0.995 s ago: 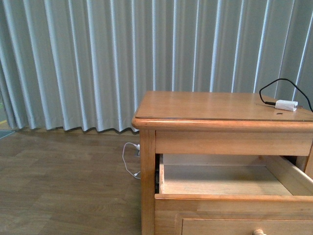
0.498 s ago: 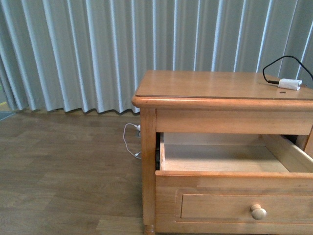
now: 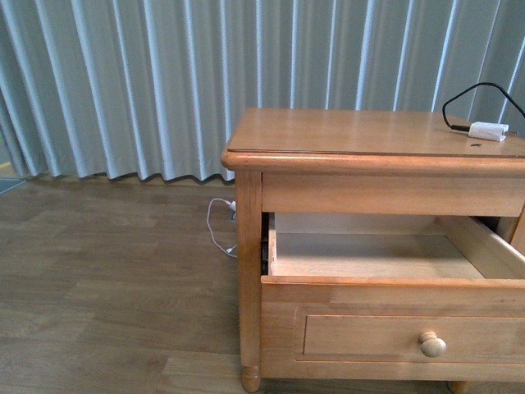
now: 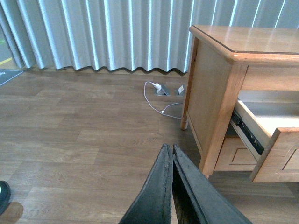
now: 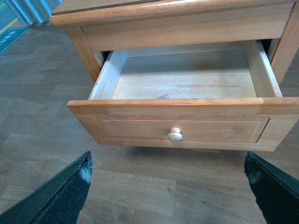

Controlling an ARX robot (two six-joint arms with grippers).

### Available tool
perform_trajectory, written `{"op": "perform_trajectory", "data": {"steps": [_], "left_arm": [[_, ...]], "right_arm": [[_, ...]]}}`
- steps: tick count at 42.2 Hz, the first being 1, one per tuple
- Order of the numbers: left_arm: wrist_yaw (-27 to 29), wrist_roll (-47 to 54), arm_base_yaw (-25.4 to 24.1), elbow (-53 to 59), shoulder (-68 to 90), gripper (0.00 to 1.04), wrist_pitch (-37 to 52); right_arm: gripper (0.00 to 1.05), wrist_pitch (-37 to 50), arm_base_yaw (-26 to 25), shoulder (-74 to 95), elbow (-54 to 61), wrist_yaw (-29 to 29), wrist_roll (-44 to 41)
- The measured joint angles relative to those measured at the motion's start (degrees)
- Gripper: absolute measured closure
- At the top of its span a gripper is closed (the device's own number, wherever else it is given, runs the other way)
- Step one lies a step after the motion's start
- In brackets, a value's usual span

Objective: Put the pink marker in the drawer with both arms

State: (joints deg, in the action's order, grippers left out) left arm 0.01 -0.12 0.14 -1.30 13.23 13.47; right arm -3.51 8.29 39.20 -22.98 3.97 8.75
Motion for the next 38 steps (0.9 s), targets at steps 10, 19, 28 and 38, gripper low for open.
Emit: {"op": "perform_trajectory", "data": {"steps": [10,19,28,38], "left_arm": [[0.00,0.02,0.00,0.00,-2.99,1.01,-3.04],[-0.02,0.00,0.00,0.00,-12.85,1.01,-13.31],[-0.04,-0.02,0.00,0.00,-12.92,0.98,-13.35],[-0.02,-0.02,0.00,0.00,-12.94,0.61,-13.35]], "right_arm": [[0.09,0.00,0.00,0.00,0.00,0.00,0.00],[0.09,0.00,0.00,0.00,0.00,0.02,0.00],[0.09,0.00,0.00,0.02,0.00,-0.04,-0.02],[0.09,7.04,2.93,3.13,1.36,-16.37,-3.41]]}}
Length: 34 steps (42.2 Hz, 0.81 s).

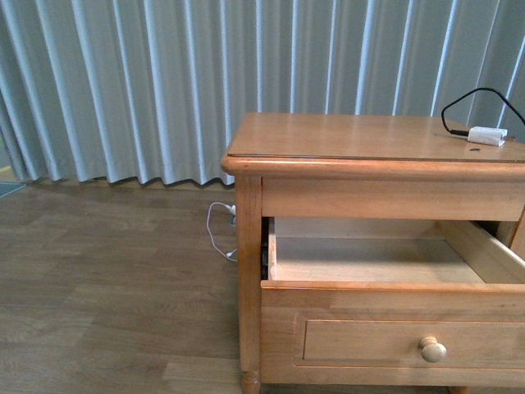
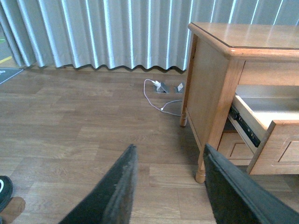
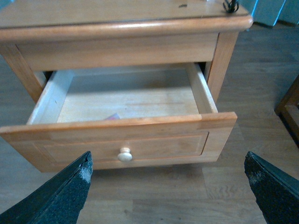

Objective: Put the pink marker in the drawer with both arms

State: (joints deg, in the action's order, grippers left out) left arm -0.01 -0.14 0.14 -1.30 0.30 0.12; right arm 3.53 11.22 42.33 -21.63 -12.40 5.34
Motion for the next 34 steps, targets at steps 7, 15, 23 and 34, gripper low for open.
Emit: {"op": "perform_trajectory", "data": {"steps": [7,15,23,34], "left_arm": [[0.00,0.00,0.00,0.00,-0.02,0.24,0.00],[0.00,0.02,0.00,0.00,-0.02,0.07,0.00],[0.00,0.02,0.00,0.00,-0.02,0.06,0.00],[-0.02,0.02,0.00,0.00,-0.02,0.06,0.00]], "right_arm": [[0.09,7.13,-0.76,13.88,0.07,4.87,-0.85],[0.09,21.33,-0.13,34.21,-1.09,5.95,-2.10],[0.09,29.86,0.44,48.09,-6.36,5.81,-2.05],[0.09,34.25,0.17,61.66,-14.62,5.27,-0.85]]}}
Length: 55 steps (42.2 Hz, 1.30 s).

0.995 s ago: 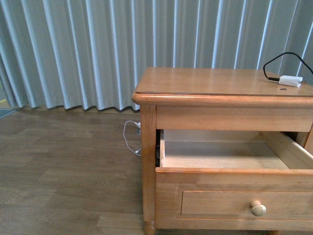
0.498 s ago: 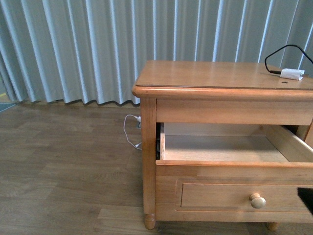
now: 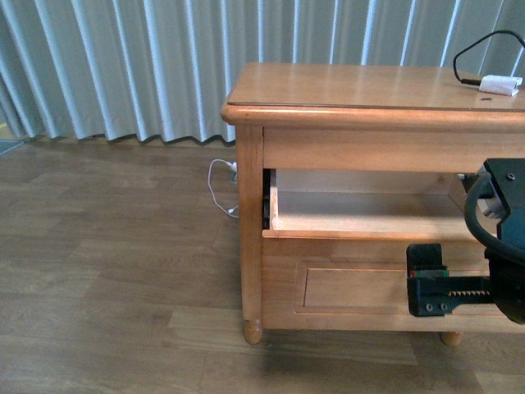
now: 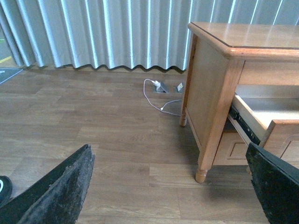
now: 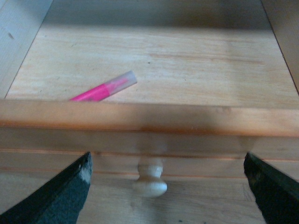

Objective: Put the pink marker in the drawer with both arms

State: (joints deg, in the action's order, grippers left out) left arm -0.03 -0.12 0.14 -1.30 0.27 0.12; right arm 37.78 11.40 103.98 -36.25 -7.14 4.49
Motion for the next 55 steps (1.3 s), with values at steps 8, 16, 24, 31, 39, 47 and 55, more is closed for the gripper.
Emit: {"op": "perform_trajectory", "data": {"steps": [8,16,24,31,39,47,55], "left_arm": [[0.00,0.00,0.00,0.00,-0.02,0.06,0.00],[0.02,0.00,0.00,0.00,-0.02,0.06,0.00],[0.00,0.00,0.00,0.00,-0.02,0.06,-0.02],[0.02,0.00,0.00,0.00,-0.02,0.06,-0.02],[0.02,0.00,0.00,0.00,-0.02,0.06,-0.02],[0.02,0.00,0.00,0.00,-0.02,0.06,-0.02],[0.02,0.00,0.00,0.00,-0.02,0.06,-0.02]], "right_arm": [[0.09,1.75,-0.42,6.10,-6.14,-0.61,1.38],[0.09,-0.37,-0.55,13.51,-17.35,-2.80,1.38],[0.09,-4.70,-0.55,21.18,-30.32,-4.39,1.55],[0.09,-8.81,-0.50,26.80,-40.13,-5.01,1.36],[0.09,-9.86,-0.48,27.87,-42.03,-4.74,0.42],[0.09,-9.84,-0.57,27.56,-41.83,-3.91,-1.05],[0.09,-8.66,-0.46,23.82,-37.97,-2.73,-1.14]]}}
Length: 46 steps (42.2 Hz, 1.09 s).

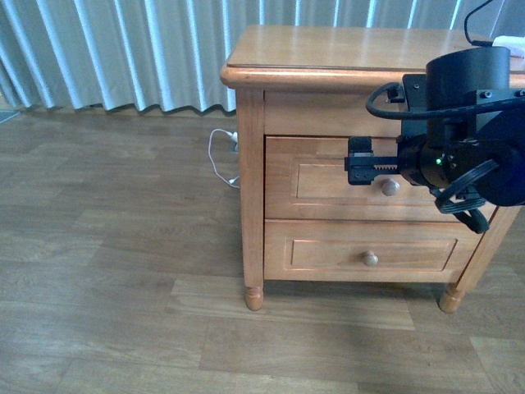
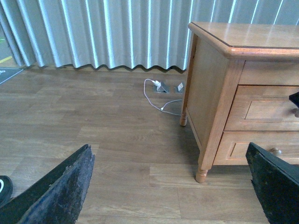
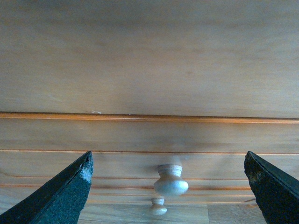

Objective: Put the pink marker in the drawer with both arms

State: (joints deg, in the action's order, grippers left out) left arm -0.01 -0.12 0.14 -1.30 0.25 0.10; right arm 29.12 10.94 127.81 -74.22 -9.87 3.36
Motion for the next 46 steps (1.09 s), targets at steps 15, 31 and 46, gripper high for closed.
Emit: {"op": "perform_trajectory", "data": {"steps": [15,31,46], "left_arm": [[0.00,0.00,0.00,0.00,0.00,0.06,0.00],[0.00,0.00,0.00,0.00,0.00,0.06,0.00],[0.02,-0.02,0.00,0.00,0.00,0.06,-0.02]], "right_arm": [[0.09,0.59,1.55,-29.88,26.29,6.34,1.20],[0.09,-21.22,2.08,-70.53,41.81,5.40,4.55],[0.34,0.37,1.33,-74.42,52.63,-1.62,-0.87]]}}
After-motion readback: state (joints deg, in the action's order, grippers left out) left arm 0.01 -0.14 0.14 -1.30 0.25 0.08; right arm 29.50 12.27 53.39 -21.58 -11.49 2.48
